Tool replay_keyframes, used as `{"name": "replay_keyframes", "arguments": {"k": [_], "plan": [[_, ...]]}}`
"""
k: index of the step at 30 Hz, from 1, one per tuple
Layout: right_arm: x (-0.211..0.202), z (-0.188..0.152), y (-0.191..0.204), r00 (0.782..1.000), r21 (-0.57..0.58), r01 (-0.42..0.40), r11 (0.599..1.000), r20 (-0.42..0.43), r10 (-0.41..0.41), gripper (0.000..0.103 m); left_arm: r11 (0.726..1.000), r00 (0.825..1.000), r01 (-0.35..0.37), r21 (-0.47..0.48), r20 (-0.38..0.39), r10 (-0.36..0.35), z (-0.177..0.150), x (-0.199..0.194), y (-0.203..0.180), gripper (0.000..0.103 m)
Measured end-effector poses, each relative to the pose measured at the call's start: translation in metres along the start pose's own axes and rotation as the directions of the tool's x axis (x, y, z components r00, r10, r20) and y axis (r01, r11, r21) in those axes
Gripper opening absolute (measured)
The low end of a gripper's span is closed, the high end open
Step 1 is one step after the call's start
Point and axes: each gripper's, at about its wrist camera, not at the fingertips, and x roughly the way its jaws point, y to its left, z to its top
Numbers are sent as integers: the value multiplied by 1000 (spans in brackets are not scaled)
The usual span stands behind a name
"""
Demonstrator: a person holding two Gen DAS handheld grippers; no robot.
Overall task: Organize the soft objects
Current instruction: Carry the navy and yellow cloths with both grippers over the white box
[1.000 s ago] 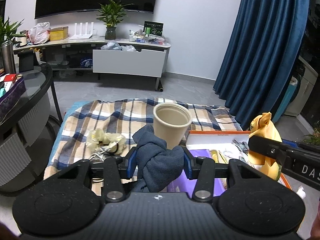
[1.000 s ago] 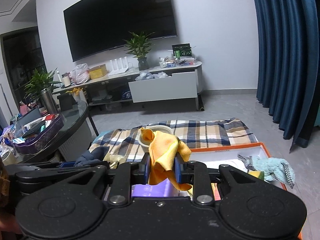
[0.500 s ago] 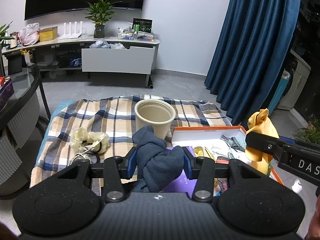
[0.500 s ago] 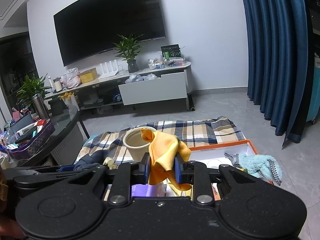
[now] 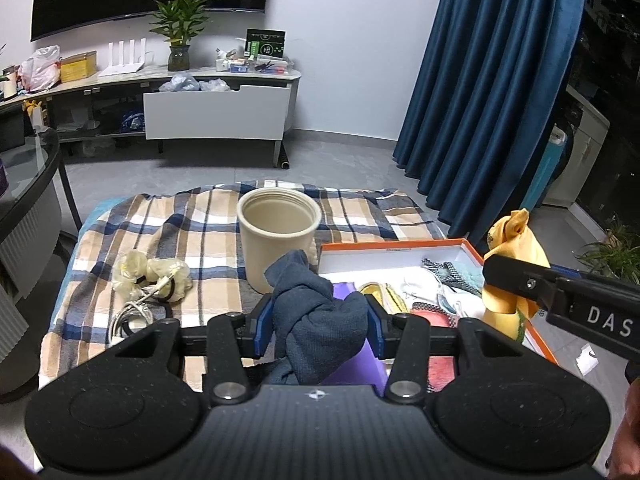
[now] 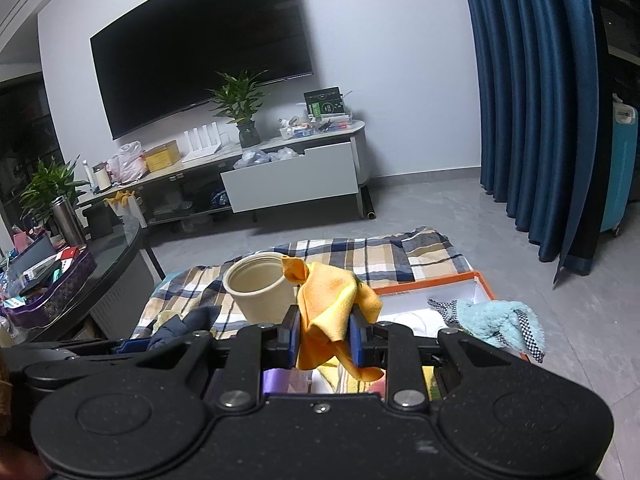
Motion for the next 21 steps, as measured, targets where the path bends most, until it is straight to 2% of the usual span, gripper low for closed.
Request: {"name": "replay_keyframes", "arguments": {"k": [21], "plan": [[-8,-3,-40,998,59,68,996,11,-69,30,996,997,73,51,-19,-72,-3,13,-34,47]]}}
